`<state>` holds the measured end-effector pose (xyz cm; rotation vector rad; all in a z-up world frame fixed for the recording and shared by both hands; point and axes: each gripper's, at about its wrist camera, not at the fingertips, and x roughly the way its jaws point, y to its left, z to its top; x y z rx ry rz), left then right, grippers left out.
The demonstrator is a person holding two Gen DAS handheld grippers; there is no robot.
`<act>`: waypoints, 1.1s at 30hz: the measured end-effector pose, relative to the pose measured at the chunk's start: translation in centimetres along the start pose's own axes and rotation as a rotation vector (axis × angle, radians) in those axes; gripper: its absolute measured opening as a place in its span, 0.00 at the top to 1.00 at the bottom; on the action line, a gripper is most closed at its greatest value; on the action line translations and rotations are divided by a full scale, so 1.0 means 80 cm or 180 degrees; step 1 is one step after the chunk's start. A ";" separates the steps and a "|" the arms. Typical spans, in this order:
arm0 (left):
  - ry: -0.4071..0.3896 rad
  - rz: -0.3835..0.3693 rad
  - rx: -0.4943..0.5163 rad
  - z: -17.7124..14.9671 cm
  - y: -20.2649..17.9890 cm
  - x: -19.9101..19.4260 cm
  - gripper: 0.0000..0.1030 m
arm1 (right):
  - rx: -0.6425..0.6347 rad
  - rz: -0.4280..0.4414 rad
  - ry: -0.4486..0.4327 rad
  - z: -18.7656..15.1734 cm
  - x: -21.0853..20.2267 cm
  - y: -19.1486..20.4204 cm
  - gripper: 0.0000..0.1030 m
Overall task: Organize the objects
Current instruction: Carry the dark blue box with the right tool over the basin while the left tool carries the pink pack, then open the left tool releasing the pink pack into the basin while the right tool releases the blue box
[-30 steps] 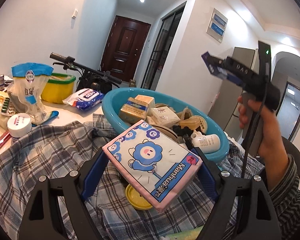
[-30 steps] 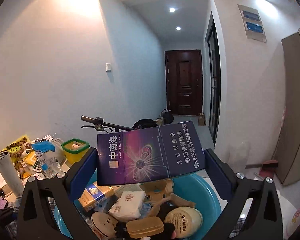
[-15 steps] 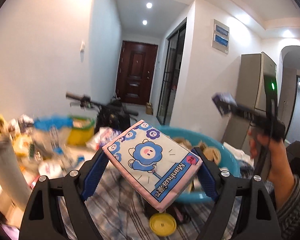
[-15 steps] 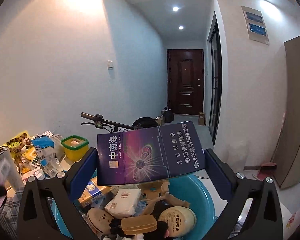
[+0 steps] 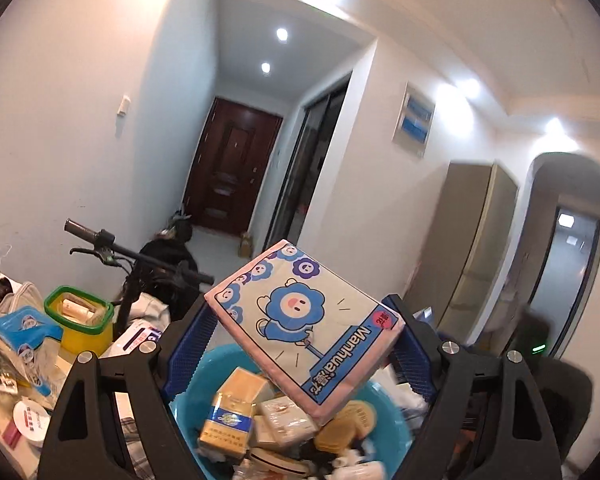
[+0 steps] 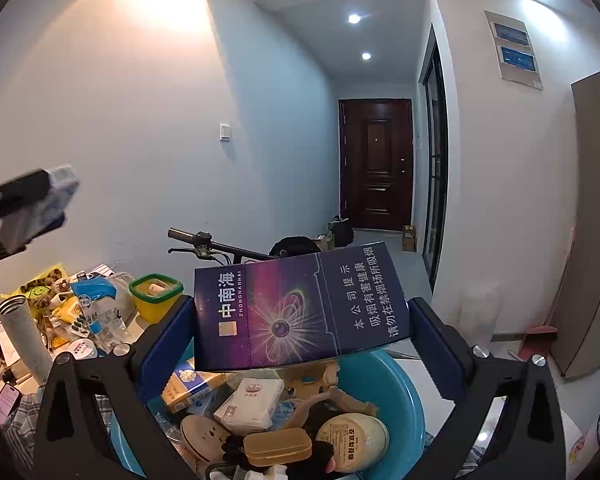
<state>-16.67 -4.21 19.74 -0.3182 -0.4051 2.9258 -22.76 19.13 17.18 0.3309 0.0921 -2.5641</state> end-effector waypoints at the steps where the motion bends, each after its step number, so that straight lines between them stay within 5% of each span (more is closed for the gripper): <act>1: 0.0068 0.0123 0.0119 -0.006 -0.003 0.015 0.17 | -0.0009 -0.0021 0.0011 -0.002 0.002 -0.001 0.01; 7: 0.0550 0.0365 0.0405 -0.062 0.007 0.092 0.17 | 0.0049 -0.0108 0.0149 -0.012 0.018 -0.012 0.01; 11: 0.0593 0.0104 0.0215 -0.069 0.012 0.102 0.17 | 0.0068 -0.0089 0.0219 -0.018 0.027 -0.010 0.01; 23: 0.0658 -0.0151 0.0439 -0.078 -0.011 0.104 0.16 | 0.0127 -0.0085 0.0179 -0.018 0.021 -0.011 0.01; 27: 0.0646 -0.0100 0.0590 -0.082 -0.022 0.105 0.00 | 0.0147 -0.0096 0.0153 -0.017 0.018 -0.014 0.01; 33: 0.0604 0.0030 0.0661 -0.079 -0.028 0.104 0.00 | 0.0136 -0.0077 0.0144 -0.016 0.018 -0.010 0.01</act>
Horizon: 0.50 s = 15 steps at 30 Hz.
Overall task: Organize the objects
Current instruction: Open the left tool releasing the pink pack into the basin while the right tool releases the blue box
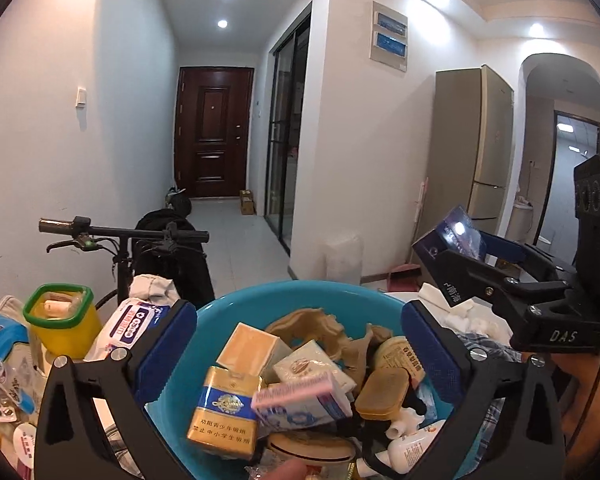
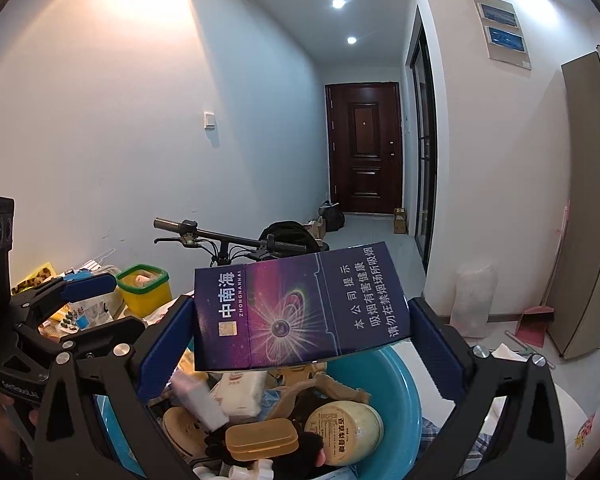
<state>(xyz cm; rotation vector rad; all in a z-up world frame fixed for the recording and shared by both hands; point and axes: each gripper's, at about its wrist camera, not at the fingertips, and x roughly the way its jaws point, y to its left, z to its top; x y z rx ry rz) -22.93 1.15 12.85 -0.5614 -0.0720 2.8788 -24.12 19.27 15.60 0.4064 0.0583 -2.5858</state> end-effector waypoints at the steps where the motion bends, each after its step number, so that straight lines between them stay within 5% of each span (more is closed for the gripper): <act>1: -0.0001 0.0007 -0.0002 0.000 0.001 0.000 0.00 | -0.0008 0.0006 0.0005 0.000 0.000 0.001 0.01; 15: 0.0004 0.0005 -0.0241 0.003 0.020 -0.004 0.00 | -0.0205 0.0017 0.0121 -0.005 0.012 0.019 0.01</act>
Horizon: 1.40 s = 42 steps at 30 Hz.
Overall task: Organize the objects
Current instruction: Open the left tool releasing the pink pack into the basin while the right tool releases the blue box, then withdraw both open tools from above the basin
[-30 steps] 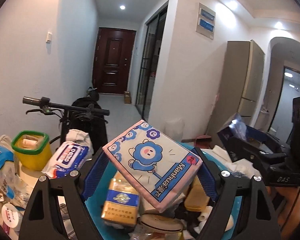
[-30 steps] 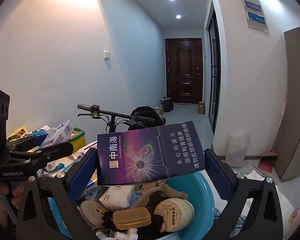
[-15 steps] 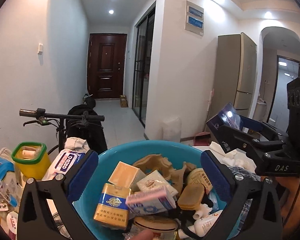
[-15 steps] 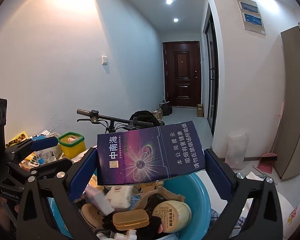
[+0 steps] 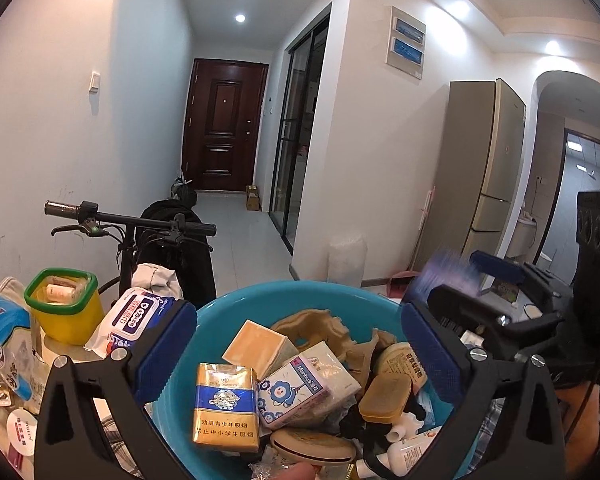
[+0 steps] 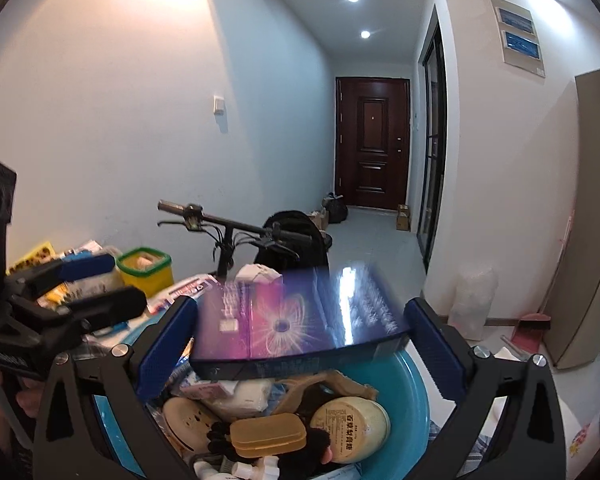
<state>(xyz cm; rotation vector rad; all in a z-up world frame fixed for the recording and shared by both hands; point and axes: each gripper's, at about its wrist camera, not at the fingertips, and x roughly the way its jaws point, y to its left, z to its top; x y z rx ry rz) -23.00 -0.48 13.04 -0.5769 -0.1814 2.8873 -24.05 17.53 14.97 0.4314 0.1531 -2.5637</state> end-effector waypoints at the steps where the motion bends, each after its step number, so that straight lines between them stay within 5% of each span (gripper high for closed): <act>1: 0.0003 -0.0001 -0.0011 0.000 0.001 0.000 0.00 | 0.0009 0.0018 -0.0021 0.000 -0.001 0.000 0.01; 26: -0.0153 0.0003 0.0000 0.014 0.004 -0.028 0.00 | -0.0087 0.0022 -0.0048 0.004 -0.006 0.012 0.00; 42: -0.0409 0.0172 0.0058 0.035 0.011 -0.085 0.00 | -0.0371 0.0279 -0.0598 0.048 -0.105 0.066 0.00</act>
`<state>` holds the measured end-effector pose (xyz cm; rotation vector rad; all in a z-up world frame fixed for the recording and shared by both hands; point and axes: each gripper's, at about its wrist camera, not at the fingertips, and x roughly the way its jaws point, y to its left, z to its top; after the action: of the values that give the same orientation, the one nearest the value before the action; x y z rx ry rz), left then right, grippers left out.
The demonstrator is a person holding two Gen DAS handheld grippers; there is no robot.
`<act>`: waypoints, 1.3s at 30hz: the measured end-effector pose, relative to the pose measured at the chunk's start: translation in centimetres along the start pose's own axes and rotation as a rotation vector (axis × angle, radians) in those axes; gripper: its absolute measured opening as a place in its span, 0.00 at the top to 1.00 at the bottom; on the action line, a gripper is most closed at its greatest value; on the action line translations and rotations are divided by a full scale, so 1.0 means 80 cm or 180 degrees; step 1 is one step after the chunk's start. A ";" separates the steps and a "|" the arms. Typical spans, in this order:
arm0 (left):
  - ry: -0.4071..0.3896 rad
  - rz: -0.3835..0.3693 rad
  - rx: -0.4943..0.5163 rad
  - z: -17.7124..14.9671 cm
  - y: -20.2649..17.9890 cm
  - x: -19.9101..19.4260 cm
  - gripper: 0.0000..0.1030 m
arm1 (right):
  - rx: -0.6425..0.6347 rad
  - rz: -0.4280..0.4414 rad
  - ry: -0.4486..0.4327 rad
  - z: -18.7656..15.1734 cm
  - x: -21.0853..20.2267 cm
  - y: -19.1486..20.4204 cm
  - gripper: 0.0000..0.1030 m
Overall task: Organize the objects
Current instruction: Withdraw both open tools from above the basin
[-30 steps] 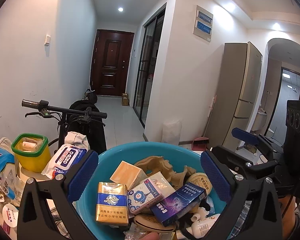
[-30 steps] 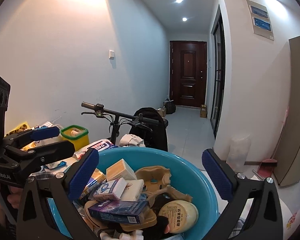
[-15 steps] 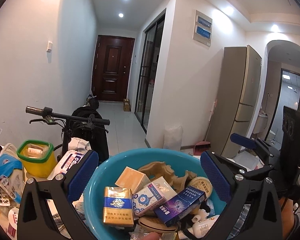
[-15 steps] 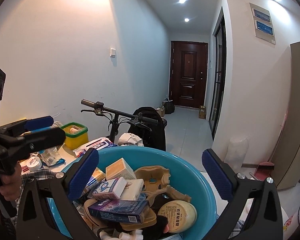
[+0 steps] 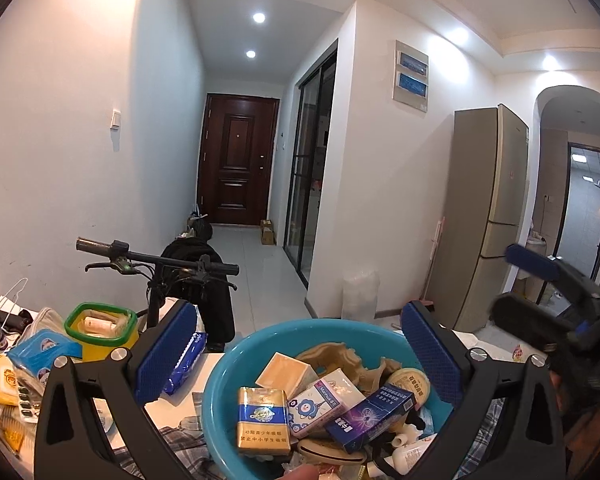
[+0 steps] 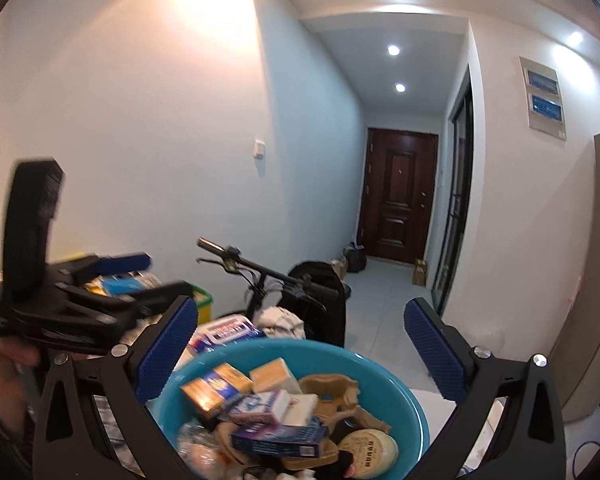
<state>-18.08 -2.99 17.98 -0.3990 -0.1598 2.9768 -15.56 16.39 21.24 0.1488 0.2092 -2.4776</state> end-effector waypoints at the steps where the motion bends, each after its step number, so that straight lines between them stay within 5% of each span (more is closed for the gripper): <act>1: 0.0004 0.0004 0.0019 0.001 -0.001 -0.003 0.00 | -0.0010 0.0014 -0.0019 0.005 -0.007 0.004 0.00; 10: -0.0096 -0.0016 0.0072 0.011 -0.007 -0.022 0.00 | -0.0095 0.0167 -0.0187 0.026 -0.093 0.020 0.00; 19: -0.0180 0.0036 0.0128 0.019 -0.017 -0.038 0.00 | -0.0118 0.0251 -0.0100 -0.092 -0.159 0.041 0.00; 23: -0.0159 0.0138 0.0169 0.020 -0.024 -0.037 0.00 | -0.0177 0.0085 0.0214 -0.150 -0.152 0.043 0.00; 28: -0.0240 0.0161 0.0136 0.021 -0.029 -0.038 0.00 | 0.0341 0.0127 0.0255 -0.203 -0.137 0.002 0.00; 30: -0.0233 0.0194 0.0115 0.021 -0.032 -0.035 0.00 | 0.0429 -0.0016 0.0528 -0.223 -0.125 -0.006 0.00; 39: -0.0233 0.0304 0.0033 0.022 -0.047 -0.032 0.00 | 0.0327 0.0050 0.0937 -0.238 -0.092 0.001 0.00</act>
<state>-15.69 0.23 20.80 -0.3050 -0.1364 3.0866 -8.67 24.24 3.73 0.5578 0.2032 -2.4431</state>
